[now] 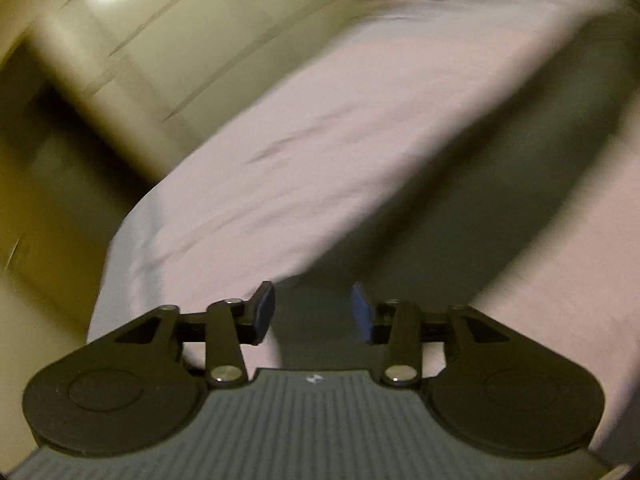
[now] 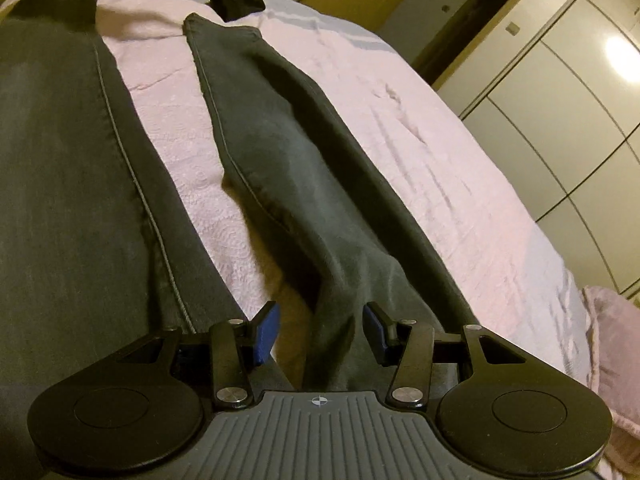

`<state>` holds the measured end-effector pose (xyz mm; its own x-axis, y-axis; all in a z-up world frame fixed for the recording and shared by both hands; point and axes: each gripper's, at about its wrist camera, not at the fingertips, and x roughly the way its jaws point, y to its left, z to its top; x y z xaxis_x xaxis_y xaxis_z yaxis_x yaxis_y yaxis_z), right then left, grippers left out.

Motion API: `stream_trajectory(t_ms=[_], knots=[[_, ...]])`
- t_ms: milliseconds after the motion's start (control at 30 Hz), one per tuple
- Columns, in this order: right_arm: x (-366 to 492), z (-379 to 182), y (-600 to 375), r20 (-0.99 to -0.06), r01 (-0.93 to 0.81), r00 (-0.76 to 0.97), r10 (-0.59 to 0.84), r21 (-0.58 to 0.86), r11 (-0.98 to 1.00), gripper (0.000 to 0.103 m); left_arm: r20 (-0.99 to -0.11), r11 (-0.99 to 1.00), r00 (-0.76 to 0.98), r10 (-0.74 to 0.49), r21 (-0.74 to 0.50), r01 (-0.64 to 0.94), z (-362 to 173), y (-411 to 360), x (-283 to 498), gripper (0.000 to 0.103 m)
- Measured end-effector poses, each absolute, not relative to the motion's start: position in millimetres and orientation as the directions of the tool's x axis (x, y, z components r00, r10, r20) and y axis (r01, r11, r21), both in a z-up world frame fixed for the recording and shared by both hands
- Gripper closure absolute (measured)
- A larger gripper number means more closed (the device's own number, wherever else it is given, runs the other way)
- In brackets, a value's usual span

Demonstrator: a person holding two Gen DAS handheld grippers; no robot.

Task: Fold clothes

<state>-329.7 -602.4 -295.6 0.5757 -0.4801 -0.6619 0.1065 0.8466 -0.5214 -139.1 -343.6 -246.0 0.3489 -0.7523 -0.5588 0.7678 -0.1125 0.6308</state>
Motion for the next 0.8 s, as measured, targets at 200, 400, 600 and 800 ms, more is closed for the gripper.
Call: stream_trajectory(t_ms=[200, 400, 600, 800], knots=[[-317.8, -305.0, -598.3, -0.666, 0.074, 0.548, -0.506, -0.564, 0.822, 0.055, -0.514, -0.458, 0.425, -0.745, 0.858, 0.234, -334.7, -331.2, -174.0, 0.053], [-313.3, -316.5, -600.4, -0.66, 0.059, 0.526, -0.537, -0.601, 0.797, 0.055, -0.423, -0.418, 0.53, -0.735, 0.898, 0.138, -366.3, -355.5, -144.7, 0.1], [-307.3, -304.4, -602.4, -0.639, 0.055, 0.536, -0.551, -0.625, 0.779, 0.097, -0.302, -0.206, 0.531, -0.792, 0.95, 0.234, -308.8, -333.9, -128.7, 0.1], [-303.3, -289.2, -599.3, -0.674, 0.049, 0.608, -0.42, -0.496, 0.867, 0.093, -0.393, -0.267, 0.577, -0.716, 0.918, 0.294, -309.8, -327.7, -109.6, 0.1]])
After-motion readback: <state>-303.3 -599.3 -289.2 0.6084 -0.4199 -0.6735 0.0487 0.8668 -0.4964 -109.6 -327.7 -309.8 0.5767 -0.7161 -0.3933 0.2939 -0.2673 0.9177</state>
